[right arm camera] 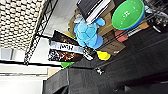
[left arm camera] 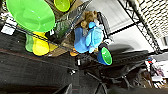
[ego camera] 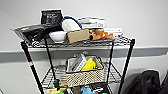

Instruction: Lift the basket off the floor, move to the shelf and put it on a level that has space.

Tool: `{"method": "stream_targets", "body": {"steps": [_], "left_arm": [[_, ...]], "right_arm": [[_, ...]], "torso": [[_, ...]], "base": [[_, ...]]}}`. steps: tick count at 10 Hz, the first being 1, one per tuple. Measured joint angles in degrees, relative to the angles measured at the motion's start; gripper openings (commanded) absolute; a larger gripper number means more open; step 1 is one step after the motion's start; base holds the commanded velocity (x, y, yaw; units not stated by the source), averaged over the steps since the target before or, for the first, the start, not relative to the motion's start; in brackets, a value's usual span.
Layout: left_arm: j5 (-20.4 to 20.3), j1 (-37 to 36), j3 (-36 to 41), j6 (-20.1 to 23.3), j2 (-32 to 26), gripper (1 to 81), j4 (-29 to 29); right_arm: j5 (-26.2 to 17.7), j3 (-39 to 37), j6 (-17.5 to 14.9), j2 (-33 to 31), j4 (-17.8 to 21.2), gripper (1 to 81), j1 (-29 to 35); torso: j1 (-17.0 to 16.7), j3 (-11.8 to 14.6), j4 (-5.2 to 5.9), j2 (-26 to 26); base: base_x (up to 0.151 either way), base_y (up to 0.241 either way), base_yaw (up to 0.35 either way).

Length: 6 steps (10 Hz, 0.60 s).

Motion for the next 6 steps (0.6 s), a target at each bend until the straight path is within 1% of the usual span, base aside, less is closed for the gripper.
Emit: {"method": "stream_targets", "body": {"steps": [1,3,5,6], "left_arm": [[-2.9,4.0,-2.5,0.5,2.0,81.1,0.7],[-7.5,10.3,-7.2,3.0,6.2,81.1,1.7],[-10.6,14.7,-10.1,4.8,10.2,81.1,2.5],[-11.2,16.1,-11.5,5.2,11.2,81.1,2.8]], "right_arm": [[0.7,-0.8,0.0,0.8,-1.6,81.1,-3.4],[2.0,-2.5,0.0,2.3,-4.3,81.1,-8.2],[2.7,-4.4,0.0,3.8,-6.3,81.1,-11.0],[2.9,-5.0,0.0,4.2,-7.0,81.1,-12.1]], "torso": [[0.0,0.0,0.0,0.0],[-0.1,0.0,0.0,0.0],[-0.1,0.1,0.0,-0.1],[-0.1,0.1,0.0,-0.1]], "base": [[0.0,0.0,0.0],[0.0,0.0,0.0],[0.0,0.0,0.0],[0.0,0.0,0.0]]}}
